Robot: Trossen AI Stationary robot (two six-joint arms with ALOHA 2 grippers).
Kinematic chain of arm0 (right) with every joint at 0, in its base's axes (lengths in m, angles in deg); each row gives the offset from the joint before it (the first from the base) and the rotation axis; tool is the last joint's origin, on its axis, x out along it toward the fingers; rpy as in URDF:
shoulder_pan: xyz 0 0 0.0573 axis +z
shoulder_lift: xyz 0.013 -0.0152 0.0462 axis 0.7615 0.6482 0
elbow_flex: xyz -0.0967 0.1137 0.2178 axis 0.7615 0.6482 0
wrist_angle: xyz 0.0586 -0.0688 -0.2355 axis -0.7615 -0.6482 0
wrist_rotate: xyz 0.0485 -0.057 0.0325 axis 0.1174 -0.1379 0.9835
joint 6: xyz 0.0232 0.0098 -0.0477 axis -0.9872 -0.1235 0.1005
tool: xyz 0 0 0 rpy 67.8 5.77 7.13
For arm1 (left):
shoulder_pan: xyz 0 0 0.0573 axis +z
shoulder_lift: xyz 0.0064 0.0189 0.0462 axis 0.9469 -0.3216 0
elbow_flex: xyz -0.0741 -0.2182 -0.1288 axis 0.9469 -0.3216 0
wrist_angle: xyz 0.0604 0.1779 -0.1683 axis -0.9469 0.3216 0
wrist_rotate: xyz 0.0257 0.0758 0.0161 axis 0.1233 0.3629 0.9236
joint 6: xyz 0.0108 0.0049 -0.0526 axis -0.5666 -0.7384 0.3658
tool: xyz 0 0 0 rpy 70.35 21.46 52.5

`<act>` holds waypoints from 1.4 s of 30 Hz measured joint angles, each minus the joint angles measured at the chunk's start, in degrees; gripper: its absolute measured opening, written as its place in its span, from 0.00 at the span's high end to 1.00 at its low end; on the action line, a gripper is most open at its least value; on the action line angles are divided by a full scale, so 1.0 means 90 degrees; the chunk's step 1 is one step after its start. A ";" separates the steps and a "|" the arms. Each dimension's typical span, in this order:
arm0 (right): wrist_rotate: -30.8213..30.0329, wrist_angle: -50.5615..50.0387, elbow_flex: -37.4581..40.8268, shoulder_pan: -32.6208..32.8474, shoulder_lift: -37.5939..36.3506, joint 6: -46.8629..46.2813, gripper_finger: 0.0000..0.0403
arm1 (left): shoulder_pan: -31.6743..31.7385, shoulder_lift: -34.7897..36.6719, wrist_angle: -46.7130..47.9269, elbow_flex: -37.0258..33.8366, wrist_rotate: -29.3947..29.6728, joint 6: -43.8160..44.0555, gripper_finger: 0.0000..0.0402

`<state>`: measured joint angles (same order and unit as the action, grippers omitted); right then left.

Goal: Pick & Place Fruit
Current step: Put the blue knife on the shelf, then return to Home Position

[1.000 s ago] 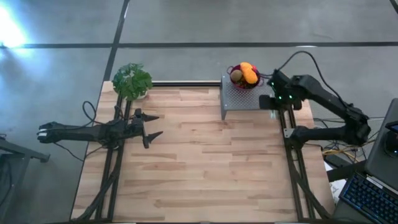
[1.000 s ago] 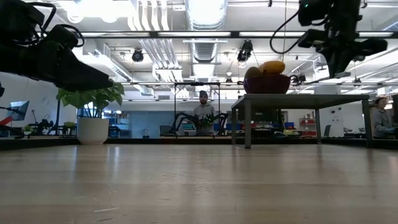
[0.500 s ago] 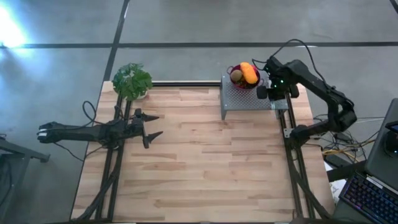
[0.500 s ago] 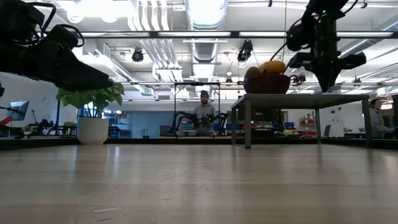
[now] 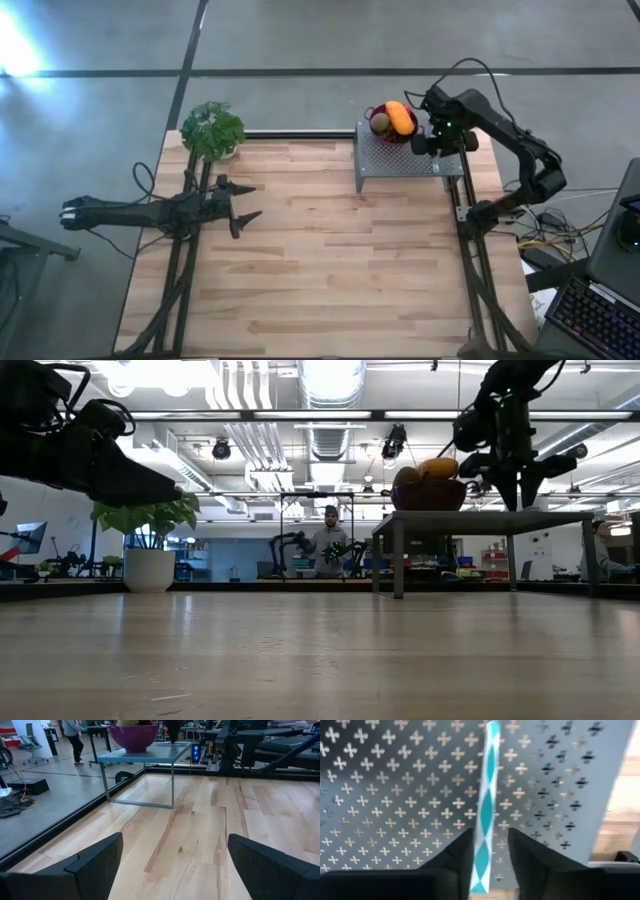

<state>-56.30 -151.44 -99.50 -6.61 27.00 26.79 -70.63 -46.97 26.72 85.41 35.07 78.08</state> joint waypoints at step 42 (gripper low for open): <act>-0.2708 0.8570 0.2285 0.6370 -0.3036 0.4874 0.82 | 0.0002 0.0002 -0.0003 0.0000 -0.0001 -0.0001 0.09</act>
<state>-80.67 -74.31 -78.94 50.73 -0.33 70.66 -70.62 -46.96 26.69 85.41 35.07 78.07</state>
